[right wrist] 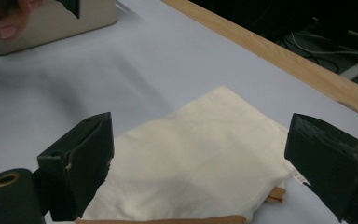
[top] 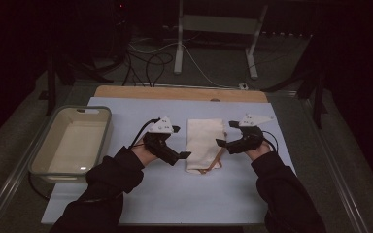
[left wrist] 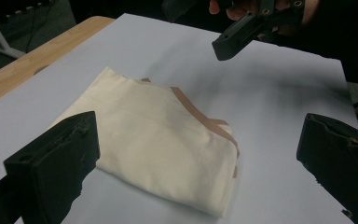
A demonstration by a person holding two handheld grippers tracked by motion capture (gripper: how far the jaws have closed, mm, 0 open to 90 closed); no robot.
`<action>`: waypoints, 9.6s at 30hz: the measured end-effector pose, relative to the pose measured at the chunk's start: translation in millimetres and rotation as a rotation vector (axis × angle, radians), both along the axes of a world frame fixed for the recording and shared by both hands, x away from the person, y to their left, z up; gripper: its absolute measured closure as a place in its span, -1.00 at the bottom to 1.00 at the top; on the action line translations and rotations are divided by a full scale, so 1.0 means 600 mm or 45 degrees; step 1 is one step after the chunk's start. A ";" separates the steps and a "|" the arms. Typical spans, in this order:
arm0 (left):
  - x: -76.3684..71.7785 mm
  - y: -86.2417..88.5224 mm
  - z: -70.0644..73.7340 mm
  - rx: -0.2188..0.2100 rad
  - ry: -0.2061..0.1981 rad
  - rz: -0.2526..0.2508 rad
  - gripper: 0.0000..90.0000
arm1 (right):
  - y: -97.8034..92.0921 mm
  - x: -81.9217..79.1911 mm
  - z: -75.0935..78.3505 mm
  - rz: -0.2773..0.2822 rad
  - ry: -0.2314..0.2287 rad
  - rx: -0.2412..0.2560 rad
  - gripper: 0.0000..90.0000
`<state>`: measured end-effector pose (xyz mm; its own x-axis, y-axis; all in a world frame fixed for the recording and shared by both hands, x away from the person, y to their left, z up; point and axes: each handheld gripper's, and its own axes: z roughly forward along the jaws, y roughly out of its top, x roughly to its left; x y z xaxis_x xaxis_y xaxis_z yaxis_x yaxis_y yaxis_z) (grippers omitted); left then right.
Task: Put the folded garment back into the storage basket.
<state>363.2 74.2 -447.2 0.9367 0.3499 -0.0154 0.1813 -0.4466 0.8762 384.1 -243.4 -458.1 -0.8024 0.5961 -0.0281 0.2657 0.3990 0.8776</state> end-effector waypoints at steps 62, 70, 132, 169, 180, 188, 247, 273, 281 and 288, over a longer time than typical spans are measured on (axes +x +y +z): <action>0.087 -0.071 -0.139 0.209 0.220 0.283 -0.60 | -0.001 0.104 -0.129 -0.201 0.264 -0.140 -0.75; 0.094 -0.076 -0.146 0.263 0.211 0.331 -0.39 | 0.005 0.110 -0.137 -0.209 0.292 -0.151 -0.68; 0.083 -0.112 -0.102 0.289 0.245 0.441 0.93 | 0.035 0.073 -0.095 -0.173 0.307 -0.158 0.72; 0.067 -0.064 -0.019 0.234 0.186 0.453 0.93 | 0.075 0.058 -0.012 -0.151 0.228 -0.114 0.72; 0.055 -0.044 0.004 0.256 0.165 0.448 0.93 | 0.094 0.054 0.009 -0.119 0.212 -0.124 0.72; 0.045 -0.019 0.026 0.247 0.149 0.460 0.93 | 0.116 0.051 0.024 -0.091 0.191 -0.136 0.72; 0.005 0.172 0.106 0.319 0.114 0.583 0.93 | 0.329 0.050 0.093 0.089 0.104 -0.206 0.72; -0.015 0.280 0.142 0.331 0.120 0.697 0.93 | 0.449 0.050 0.121 0.170 0.091 -0.215 0.72; -0.024 0.307 0.153 0.326 0.120 0.729 0.93 | 0.477 0.046 0.133 0.194 0.079 -0.207 0.72; -0.031 0.333 0.160 0.338 0.129 0.754 0.93 | 0.503 0.043 0.143 0.221 0.070 -0.214 0.72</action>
<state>344.5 273.8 -351.4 0.5830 0.8099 0.0644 0.5388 -0.4447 0.7155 410.0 58.3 -372.2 -0.8956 0.4396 -0.0688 0.2258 0.5823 0.7810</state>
